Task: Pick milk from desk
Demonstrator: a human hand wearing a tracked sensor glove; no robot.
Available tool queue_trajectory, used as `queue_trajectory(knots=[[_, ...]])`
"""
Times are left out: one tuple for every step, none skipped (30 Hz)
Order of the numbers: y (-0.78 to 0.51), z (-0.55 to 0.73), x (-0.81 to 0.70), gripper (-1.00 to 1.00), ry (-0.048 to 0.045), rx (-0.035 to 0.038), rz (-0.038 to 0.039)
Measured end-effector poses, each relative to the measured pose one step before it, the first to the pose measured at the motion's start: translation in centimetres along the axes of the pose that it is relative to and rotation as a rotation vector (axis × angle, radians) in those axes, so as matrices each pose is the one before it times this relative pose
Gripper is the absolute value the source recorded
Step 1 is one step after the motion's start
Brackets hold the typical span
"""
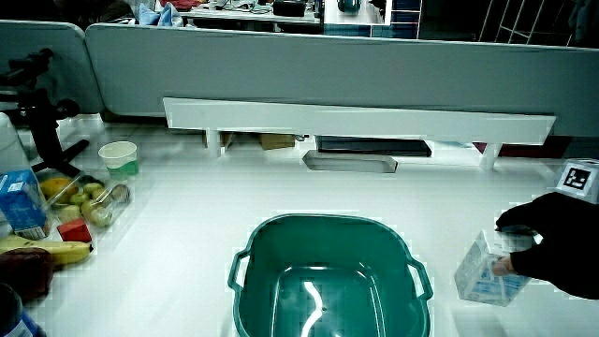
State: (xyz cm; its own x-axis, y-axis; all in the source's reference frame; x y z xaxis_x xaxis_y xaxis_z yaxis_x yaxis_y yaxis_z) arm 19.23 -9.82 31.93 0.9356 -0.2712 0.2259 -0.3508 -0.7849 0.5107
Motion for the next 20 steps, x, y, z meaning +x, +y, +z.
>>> queue_trajectory(knots=[[-0.212,0.520,-0.514,1.00,-0.00515,0.01067,0.01667],[-0.081,0.384,-0.266,1.00,-0.00294,0.01412,0.00369],[-0.141,0.541,-0.428,1.00,-0.00273,0.01660,0.01076],[-0.050,0.408,-0.281,1.00,-0.00010,0.01410,0.00828],[-0.023,0.446,-0.406,1.00,0.00332,0.00254,0.01016],[-0.002,0.378,-0.388,1.00,0.00037,0.01780,0.01409],[-0.063,0.493,-0.635,1.00,0.00371,0.00356,0.01204],[-0.075,0.400,-0.584,1.00,0.01297,0.00445,0.01946],[0.159,0.000,-0.063,1.00,-0.03124,0.01125,0.00597],[0.032,0.284,-0.433,1.00,0.02716,0.00872,0.01589],[0.036,0.322,-0.535,1.00,0.01028,-0.00588,0.00924],[0.053,0.184,-0.415,1.00,0.00679,0.00983,0.01006],[0.207,-0.187,0.129,1.00,-0.01304,0.00968,-0.00320],[0.221,-0.004,-0.309,1.00,0.09122,-0.06346,0.02315],[0.059,0.106,-0.298,1.00,-0.08812,0.04519,0.00822],[-0.029,0.385,-0.568,1.00,0.01702,0.02027,-0.00540],[0.015,0.236,-0.517,1.00,-0.01924,-0.00560,0.00959],[-0.012,0.129,-0.349,1.00,-0.00488,0.01052,0.00773],[0.058,-0.026,-0.138,1.00,0.02151,0.00527,0.01523],[0.118,-0.102,-0.118,1.00,0.01756,-0.00082,0.01170]])
